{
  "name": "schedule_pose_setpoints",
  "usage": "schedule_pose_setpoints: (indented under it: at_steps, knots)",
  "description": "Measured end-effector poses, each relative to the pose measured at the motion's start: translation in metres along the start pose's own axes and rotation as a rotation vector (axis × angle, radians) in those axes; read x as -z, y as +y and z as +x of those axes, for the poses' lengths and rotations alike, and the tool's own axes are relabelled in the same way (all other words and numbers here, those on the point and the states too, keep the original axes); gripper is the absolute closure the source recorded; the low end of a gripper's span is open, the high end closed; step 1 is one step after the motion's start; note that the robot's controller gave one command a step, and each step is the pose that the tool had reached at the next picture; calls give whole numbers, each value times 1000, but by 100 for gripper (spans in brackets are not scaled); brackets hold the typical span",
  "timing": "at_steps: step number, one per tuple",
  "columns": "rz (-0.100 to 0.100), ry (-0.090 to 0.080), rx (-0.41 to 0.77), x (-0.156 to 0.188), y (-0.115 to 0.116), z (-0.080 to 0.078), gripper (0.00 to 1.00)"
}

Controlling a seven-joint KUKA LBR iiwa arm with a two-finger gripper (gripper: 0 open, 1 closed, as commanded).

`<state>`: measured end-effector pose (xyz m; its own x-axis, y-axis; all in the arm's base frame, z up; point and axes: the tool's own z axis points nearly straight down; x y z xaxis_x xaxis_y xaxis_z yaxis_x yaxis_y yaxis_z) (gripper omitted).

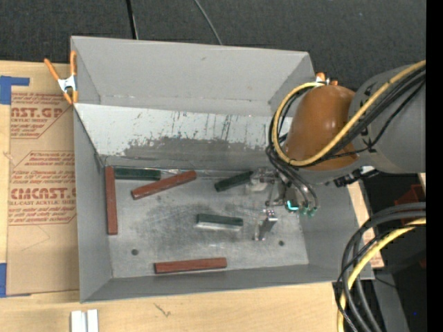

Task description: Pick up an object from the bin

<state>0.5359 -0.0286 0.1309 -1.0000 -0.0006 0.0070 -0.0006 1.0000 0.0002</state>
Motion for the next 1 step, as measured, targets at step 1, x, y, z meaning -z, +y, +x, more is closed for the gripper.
schedule_pose_setpoints:
  at_steps: [1]
  knots:
    - [0,-7,0,4,0,-2,0]
